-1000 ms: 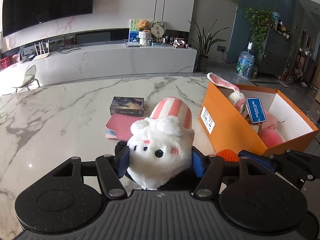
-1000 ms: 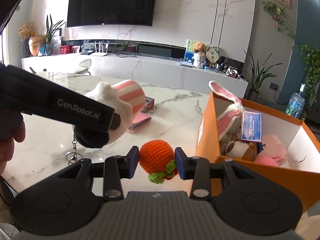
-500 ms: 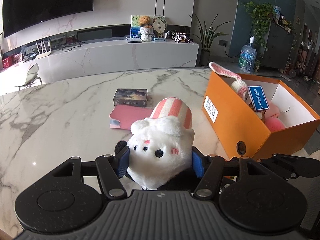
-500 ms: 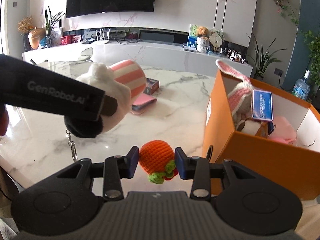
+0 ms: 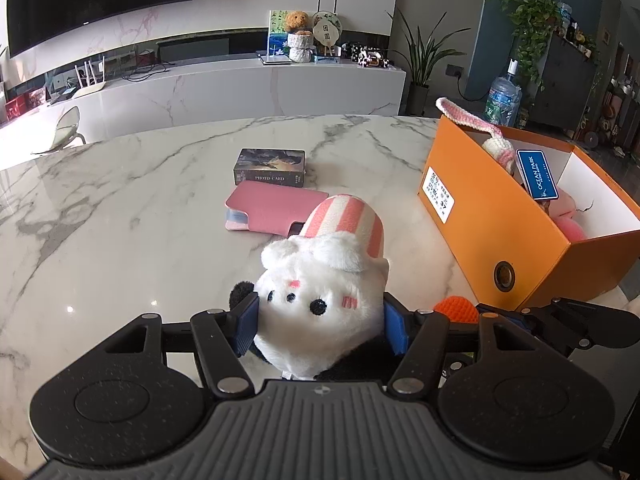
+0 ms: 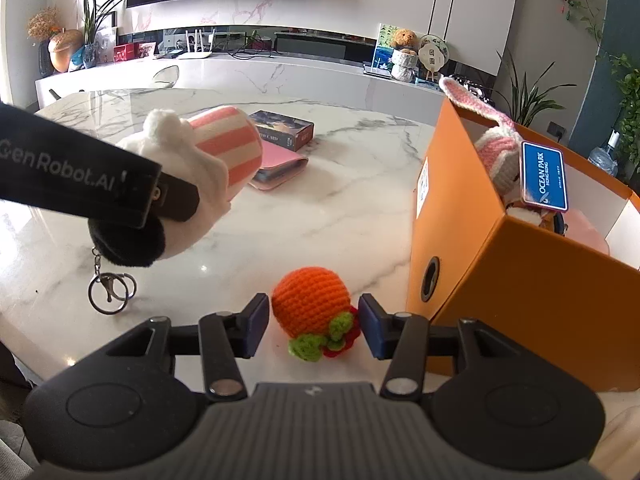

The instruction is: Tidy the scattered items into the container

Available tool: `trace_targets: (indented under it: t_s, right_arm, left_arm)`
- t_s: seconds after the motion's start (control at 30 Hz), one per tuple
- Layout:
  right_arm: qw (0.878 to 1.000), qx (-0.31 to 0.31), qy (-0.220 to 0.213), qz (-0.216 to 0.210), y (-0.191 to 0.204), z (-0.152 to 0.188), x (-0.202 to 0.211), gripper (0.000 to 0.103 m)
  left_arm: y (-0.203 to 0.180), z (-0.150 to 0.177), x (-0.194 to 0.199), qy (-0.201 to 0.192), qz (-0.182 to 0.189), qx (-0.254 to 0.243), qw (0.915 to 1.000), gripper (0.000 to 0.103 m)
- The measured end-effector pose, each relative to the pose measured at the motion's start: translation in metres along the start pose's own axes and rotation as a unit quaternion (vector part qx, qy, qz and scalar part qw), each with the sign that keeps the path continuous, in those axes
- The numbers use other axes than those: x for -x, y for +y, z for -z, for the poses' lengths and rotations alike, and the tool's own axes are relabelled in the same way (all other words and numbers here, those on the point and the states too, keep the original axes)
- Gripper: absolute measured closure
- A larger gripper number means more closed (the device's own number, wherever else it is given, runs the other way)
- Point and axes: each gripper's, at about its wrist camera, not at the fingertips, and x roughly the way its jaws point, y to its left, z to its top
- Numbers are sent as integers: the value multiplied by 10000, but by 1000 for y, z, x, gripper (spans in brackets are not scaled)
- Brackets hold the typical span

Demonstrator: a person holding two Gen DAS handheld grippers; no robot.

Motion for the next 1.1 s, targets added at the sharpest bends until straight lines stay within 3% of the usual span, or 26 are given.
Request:
trace_targets:
  t_s: [0.1,0.27,0.67,0.87,1.1]
  right_arm:
    - [10000,0,60,70,-2,1,-2,61]
    - [10000,-68,-28,28,-4,0,4,62]
    - [9956,-225,-907,65,-16,-31,66,62]
    - [9909,-350,-1239,382,-40,-48,90,62]
    - [9859,-573,-1325,842,-89,-50,100,62]
  left_arm:
    - [0,1,-1,18,13,2,10000,31]
    - [-3,0,3,-20,70,-56,10000,31]
    - [-22,-24,37,-490,184,-224,9984,31]
    - [-44,-44,53,-769,383,-403,9955,31]
    - [-83,-65,49,-943,665,-702,9908,31]
